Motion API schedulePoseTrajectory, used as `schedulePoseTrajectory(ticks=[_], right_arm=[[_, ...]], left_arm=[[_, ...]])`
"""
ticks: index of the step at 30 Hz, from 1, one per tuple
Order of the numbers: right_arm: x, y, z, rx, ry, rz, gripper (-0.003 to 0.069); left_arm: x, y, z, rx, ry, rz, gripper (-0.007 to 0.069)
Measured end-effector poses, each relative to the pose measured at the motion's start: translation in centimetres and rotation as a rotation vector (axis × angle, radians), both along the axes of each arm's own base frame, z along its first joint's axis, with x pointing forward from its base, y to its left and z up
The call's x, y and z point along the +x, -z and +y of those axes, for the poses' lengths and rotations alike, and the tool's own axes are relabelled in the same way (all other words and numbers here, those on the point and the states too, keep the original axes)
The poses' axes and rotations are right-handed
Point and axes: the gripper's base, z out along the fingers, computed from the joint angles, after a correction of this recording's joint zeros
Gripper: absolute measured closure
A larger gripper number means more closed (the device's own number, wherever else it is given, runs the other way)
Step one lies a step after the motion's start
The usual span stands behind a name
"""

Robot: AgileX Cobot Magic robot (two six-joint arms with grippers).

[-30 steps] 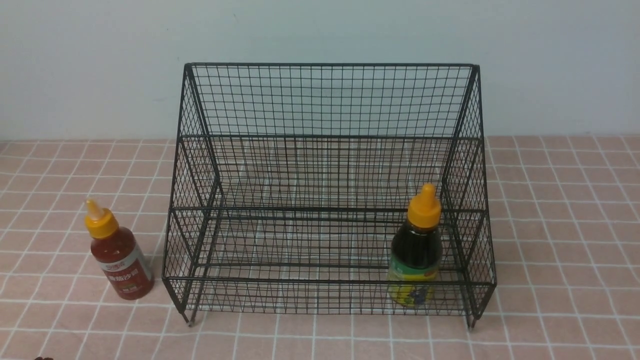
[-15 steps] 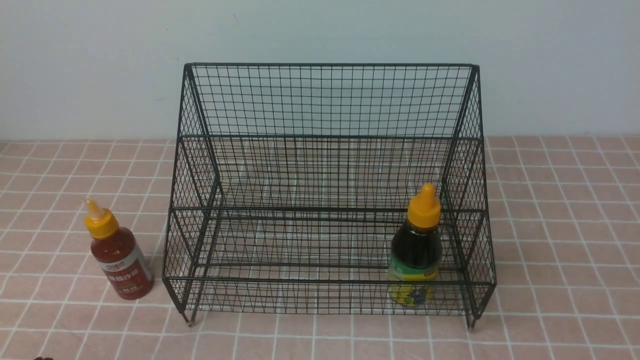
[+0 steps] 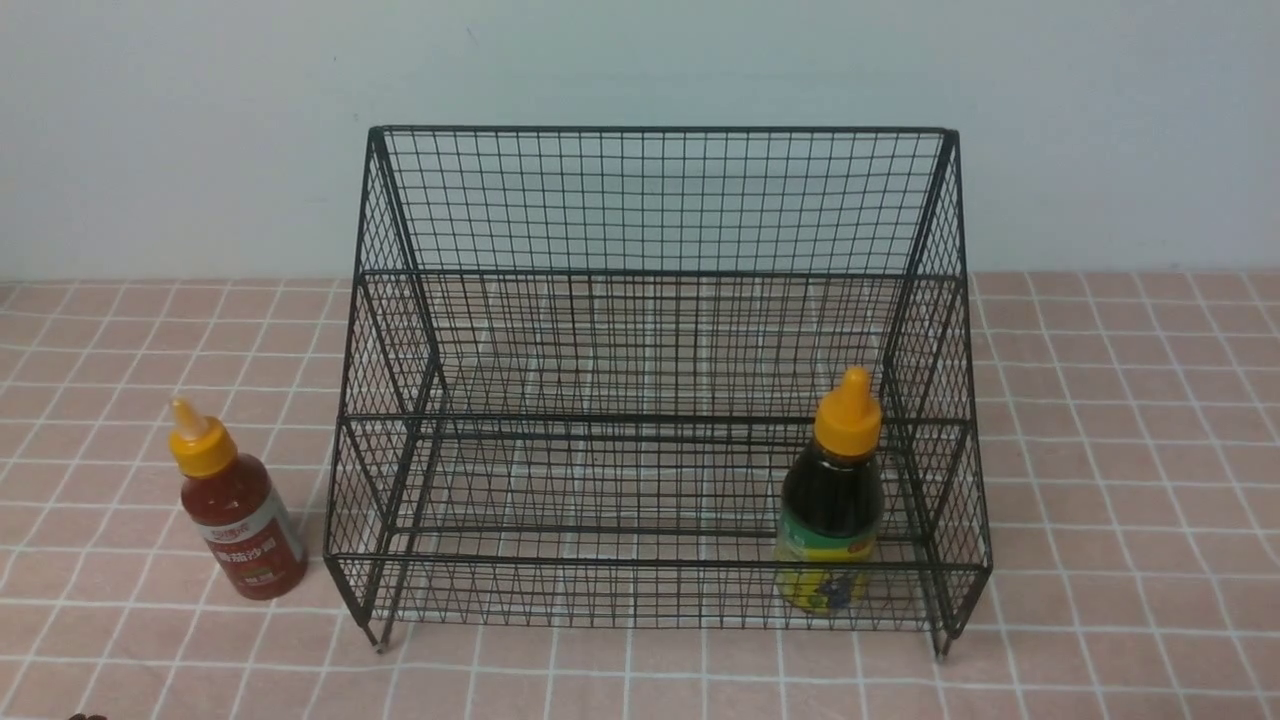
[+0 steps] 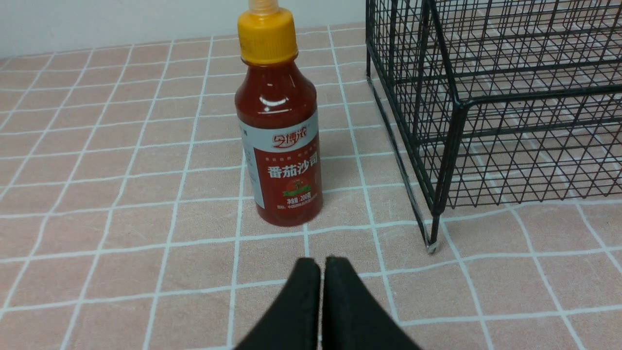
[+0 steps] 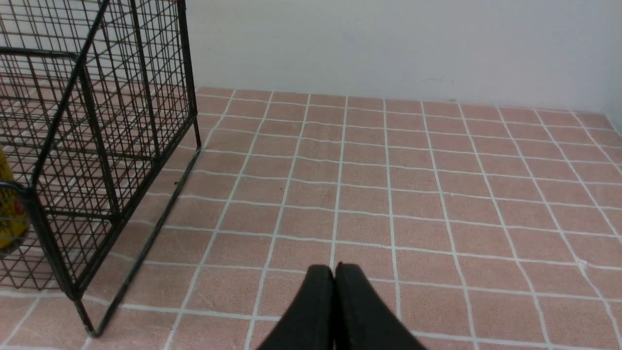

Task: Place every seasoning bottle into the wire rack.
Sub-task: Use the left arm to grab the condiment bottle closest to it

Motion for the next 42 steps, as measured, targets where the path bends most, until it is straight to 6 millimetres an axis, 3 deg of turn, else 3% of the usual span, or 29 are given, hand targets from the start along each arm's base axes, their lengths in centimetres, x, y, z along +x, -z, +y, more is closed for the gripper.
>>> schedulePoseTrajectory(ticks=[28, 35, 40, 42], right_arm=[[0.0, 0.0, 0.0, 0.0, 0.0, 0.0, 0.0671], [0.0, 0.0, 0.0, 0.0, 0.0, 0.0, 0.0671], [0.0, 0.0, 0.0, -0.003, -0.001, 0.0, 0.0671], [0.0, 0.0, 0.0, -0.003, -0.001, 0.0, 0.0671]], left_arm=[[0.0, 0.0, 0.1, 0.019, -0.001, -0.006, 0.0631], [0.4, -2.7, -0.2, -0.451, -0.045, -0.259, 0.0631], [0.1, -5.4, 0.6, -0.608, -0.068, -0.549, 0.0631], [-0.4, -7.6, 0.9, -0.656, -0.064, -0.648, 0.0631]])
